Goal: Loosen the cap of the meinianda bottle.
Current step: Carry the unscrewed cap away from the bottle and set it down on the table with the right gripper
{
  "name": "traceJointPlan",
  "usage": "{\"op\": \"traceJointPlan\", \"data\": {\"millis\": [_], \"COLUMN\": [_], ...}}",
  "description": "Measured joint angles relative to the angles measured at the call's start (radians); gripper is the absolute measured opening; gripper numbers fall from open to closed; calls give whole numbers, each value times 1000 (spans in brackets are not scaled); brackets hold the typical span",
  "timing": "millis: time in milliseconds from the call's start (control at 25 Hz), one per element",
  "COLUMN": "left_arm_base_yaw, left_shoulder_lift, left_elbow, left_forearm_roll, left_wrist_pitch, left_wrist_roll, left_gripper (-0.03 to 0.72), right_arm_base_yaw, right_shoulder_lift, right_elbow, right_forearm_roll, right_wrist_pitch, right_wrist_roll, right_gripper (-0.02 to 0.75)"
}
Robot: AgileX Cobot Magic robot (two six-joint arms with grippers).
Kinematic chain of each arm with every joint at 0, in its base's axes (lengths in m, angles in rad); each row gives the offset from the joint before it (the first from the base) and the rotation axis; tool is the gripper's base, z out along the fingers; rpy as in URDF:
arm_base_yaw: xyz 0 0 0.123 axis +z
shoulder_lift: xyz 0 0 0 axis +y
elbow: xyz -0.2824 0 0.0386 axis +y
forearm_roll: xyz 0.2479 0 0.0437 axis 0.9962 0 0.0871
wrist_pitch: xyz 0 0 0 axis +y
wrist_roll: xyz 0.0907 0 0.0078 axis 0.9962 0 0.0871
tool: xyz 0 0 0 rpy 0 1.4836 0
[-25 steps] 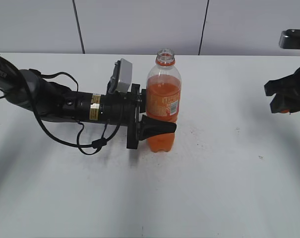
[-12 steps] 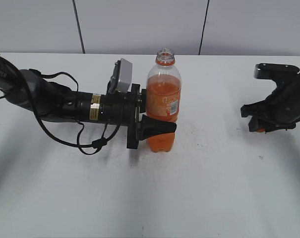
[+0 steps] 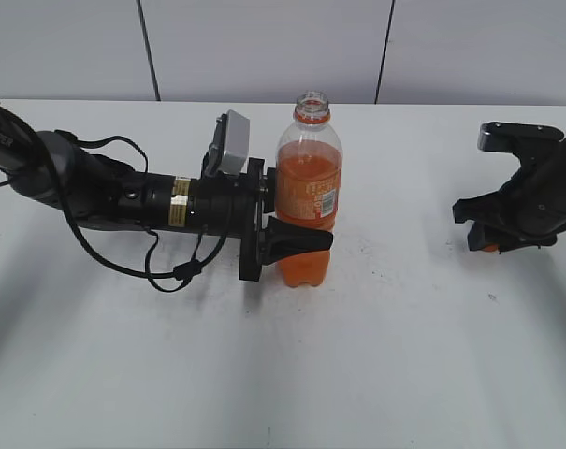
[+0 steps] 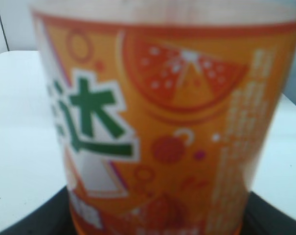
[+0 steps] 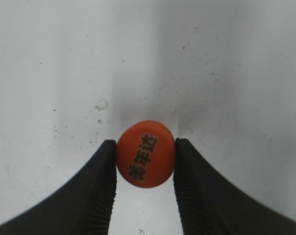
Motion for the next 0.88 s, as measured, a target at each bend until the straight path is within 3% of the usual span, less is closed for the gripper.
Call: {"op": "traceJointPlan", "data": {"millis": [320, 400, 600, 880], "left_arm_base_yaw": [0, 0, 0, 0], "left_shoulder_lift": [0, 0, 0, 0], "left_elbow": [0, 0, 0, 0], "left_forearm_roll": [0, 0, 0, -4], "left_wrist_pitch": [0, 0, 0, 1], "left_wrist_roll": [0, 0, 0, 0], "left_gripper": [405, 405, 405, 405], "right_arm_base_yaw": [0, 0, 0, 0], "right_shoulder_lift": [19, 19, 19, 20], "right_elbow": [0, 0, 0, -13], "right_forearm_roll": [3, 4, 5, 27], "right_wrist_pitch": [5, 4, 23, 54], "right_wrist_roll": [0, 0, -1, -1], "right_gripper": [286, 314, 473, 504]}}
